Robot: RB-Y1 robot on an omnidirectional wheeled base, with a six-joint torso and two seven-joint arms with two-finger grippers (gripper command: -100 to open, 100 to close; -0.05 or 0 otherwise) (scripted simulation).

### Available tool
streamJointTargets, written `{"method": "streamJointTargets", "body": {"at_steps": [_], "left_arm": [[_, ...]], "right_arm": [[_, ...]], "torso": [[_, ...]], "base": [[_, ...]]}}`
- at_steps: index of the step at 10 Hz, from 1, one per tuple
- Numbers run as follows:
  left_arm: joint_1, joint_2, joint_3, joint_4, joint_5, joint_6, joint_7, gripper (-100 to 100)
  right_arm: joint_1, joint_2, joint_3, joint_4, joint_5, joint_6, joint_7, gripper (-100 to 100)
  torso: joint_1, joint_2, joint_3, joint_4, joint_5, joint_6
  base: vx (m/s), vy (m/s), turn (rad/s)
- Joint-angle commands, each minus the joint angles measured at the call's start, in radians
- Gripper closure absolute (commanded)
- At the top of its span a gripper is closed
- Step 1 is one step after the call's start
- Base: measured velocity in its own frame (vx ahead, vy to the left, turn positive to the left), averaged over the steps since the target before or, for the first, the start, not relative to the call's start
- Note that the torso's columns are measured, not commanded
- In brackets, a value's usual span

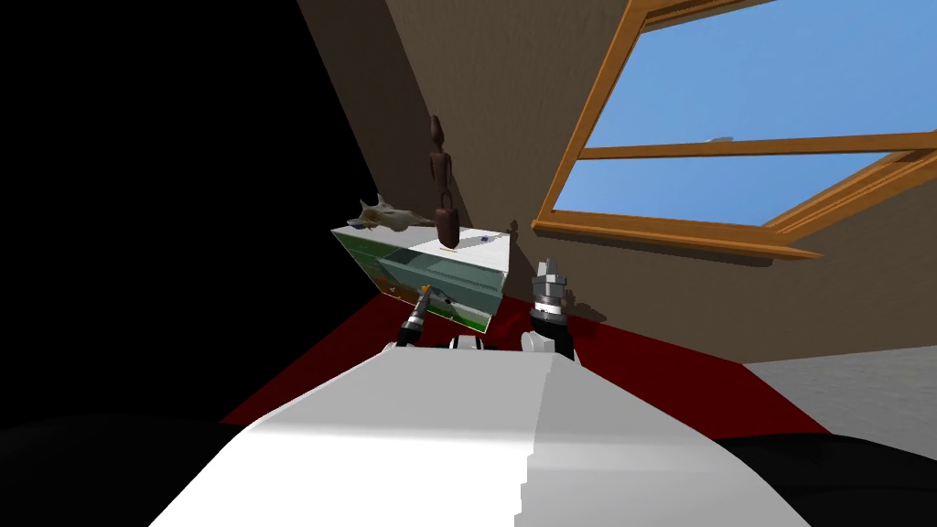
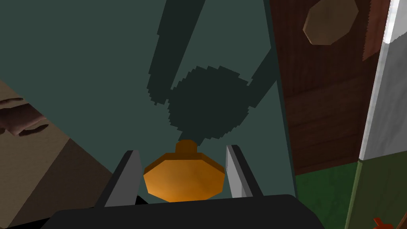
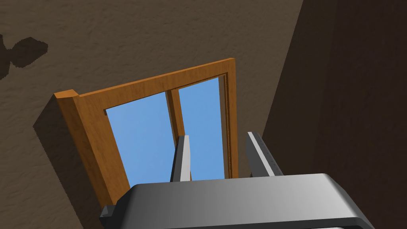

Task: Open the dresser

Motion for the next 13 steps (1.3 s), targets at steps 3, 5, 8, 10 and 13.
{"method": "streamJointTargets", "body": {"at_steps": [3,5,8,10,13], "left_arm": [[0.027,0.012,-0.009,-0.015,-0.001,-0.004,0.006,100],[0.042,0.019,-0.013,-0.025,0.0,-0.008,0.011,100],[0.054,0.025,-0.018,-0.033,-0.001,-0.015,0.014,100],[0.071,0.035,-0.023,-0.094,-0.001,0.02,0.022,-100],[0.106,0.053,-0.027,-0.181,-0.001,0.074,0.034,-100]], "right_arm": [[0.0,0.0,0.0,0.0,0.0,0.0,0.0,0],[0.0,0.0,0.0,0.0,0.0,0.0,0.0,0],[0.0,0.0,0.0,0.0,0.0,0.0,0.0,0],[0.0,0.0,0.0,0.0,0.0,0.0,0.0,0],[0.001,0.0,0.0,0.0,0.0,0.0,0.0,0]], "torso": [[-0.001,-0.002,-0.001,0.0,-0.001,0.0],[0.002,0.0,0.0,0.0,0.0,-0.002],[-0.001,-0.005,-0.003,0.0,-0.001,-0.001],[-0.001,-0.004,-0.002,0.001,-0.001,-0.001],[-0.004,-0.004,-0.003,0.001,-0.002,0.001]], "base": [[-0.141,0.052,0.022],[-0.184,0.062,0.015],[-0.122,0.047,0.02],[-0.03,0.013,-0.009],[0.04,-0.019,-0.007]]}}
